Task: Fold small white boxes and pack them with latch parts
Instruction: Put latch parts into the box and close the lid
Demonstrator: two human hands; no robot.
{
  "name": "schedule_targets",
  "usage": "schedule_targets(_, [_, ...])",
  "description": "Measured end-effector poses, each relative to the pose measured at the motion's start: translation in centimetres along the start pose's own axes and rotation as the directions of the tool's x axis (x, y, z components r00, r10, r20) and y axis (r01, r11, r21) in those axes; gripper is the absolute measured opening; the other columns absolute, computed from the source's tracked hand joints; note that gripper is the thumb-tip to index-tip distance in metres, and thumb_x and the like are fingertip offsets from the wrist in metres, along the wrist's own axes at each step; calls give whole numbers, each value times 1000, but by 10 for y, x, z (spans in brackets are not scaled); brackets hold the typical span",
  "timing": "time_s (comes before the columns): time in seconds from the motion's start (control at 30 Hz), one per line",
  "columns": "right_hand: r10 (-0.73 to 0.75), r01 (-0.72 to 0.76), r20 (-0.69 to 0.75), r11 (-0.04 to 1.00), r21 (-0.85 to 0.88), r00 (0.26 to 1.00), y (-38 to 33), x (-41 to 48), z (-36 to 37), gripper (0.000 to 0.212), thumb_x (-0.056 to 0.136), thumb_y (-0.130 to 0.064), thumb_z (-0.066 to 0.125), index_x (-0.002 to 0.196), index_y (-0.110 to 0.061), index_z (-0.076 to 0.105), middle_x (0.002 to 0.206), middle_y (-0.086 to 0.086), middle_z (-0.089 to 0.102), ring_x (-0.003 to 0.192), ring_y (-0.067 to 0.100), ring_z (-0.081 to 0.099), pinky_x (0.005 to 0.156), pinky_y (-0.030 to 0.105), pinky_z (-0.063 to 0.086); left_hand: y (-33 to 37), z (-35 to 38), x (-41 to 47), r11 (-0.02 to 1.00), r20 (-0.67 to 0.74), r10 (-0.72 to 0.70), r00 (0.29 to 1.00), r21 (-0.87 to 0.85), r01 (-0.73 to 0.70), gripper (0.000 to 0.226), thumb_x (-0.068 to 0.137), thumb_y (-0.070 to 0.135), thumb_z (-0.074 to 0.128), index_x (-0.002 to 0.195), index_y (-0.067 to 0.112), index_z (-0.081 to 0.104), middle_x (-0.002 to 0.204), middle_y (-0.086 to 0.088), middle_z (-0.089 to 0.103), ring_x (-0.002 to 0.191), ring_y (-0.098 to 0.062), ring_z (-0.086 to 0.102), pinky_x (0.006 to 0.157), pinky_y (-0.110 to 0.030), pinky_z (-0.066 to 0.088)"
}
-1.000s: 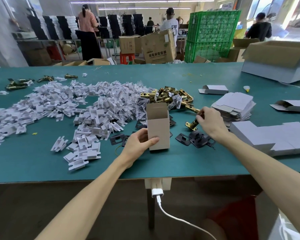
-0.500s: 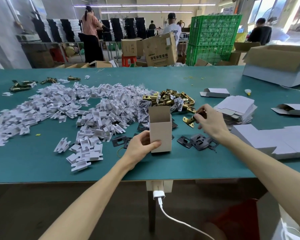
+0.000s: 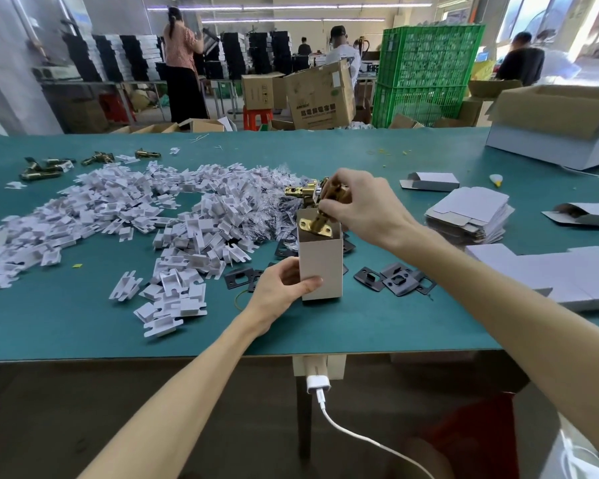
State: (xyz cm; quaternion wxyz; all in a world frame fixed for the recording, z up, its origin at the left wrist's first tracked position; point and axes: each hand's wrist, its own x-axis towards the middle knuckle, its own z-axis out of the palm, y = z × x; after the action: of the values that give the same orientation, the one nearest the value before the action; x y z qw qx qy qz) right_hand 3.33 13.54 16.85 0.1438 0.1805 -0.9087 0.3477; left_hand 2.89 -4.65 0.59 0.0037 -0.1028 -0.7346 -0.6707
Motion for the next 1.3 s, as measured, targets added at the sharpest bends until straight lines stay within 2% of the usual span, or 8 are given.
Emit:
schedule_targets(0.17, [-16, 33, 96, 983, -178, 995, 2, 3, 13, 12, 95, -21, 68, 101, -11, 66, 90, 10, 70, 85, 33, 64, 77, 43, 56, -1, -1, 1, 1000, 23, 7, 1000, -29, -7, 42, 87, 16, 83, 126, 20, 69, 119, 6, 77, 115, -11, 71, 98, -26, 57])
schedule_targets(0.33, [9, 45, 193, 962, -269, 981, -3, 9, 20, 8, 92, -12, 65, 86, -7, 64, 82, 13, 68, 70, 32, 68, 65, 43, 58, -4, -2, 2, 999, 26, 12, 1000, -44, -10, 43, 86, 13, 83, 126, 22, 69, 120, 5, 77, 116, -12, 71, 99, -27, 57])
schedule_targets(0.47, [133, -48, 345, 969, -244, 929, -5, 13, 26, 14, 94, -2, 53, 85, 0, 64, 68, 16, 72, 51, 22, 72, 51, 34, 60, -5, -2, 2, 1000, 29, 11, 1000, -5, -11, 43, 87, 14, 83, 127, 19, 69, 119, 3, 77, 116, -13, 70, 99, -30, 57])
schedule_targets(0.67, [260, -185, 486, 963, -196, 834, -3, 17, 33, 20, 97, -4, 50, 96, 8, 66, 72, 20, 74, 59, 28, 75, 59, 38, 63, -4, -2, 1, 1000, 26, 15, 1000, 26, -16, 40, 88, 18, 83, 125, 17, 69, 117, 4, 77, 114, -12, 71, 92, -23, 56])
schedule_targets(0.8, [300, -262, 530, 954, -147, 793, -1, 17, 32, 20, 100, -6, 49, 104, 10, 61, 75, 16, 69, 54, 26, 74, 41, 27, 53, -4, -2, 1, 999, 17, 16, 1000, 44, -17, 40, 89, 17, 82, 127, 16, 69, 119, 4, 77, 114, -11, 70, 93, -22, 55])
schedule_targets(1.07, [268, -195, 523, 962, -192, 809, -2, 10, 36, 24, 102, -8, 43, 110, 4, 61, 80, 19, 74, 56, 27, 74, 46, 31, 57, -4, -2, 0, 996, 2, 0, 1000, 89, 0, 38, 90, 20, 81, 125, 16, 69, 118, 5, 77, 113, -9, 70, 91, -21, 55])
schedule_targets(1.17, [188, -99, 391, 967, -236, 901, -10, 1, 37, 20, 99, -7, 43, 102, 2, 60, 78, 19, 72, 57, 28, 74, 60, 45, 63, -4, -1, 0, 992, -6, -24, 1000, 124, 24, 36, 93, 23, 78, 126, 16, 66, 117, 7, 76, 108, -2, 70, 86, -14, 53])
schedule_targets(1.3, [25, 23, 155, 953, -303, 988, -33, -8, 46, 19, 101, -10, 46, 114, -4, 56, 111, 15, 63, 87, 37, 67, 79, 49, 56, -3, 0, 1, 983, -86, -14, 996, 181, 29, 28, 102, 27, 66, 126, 15, 60, 112, 11, 71, 97, 12, 65, 80, -6, 48])
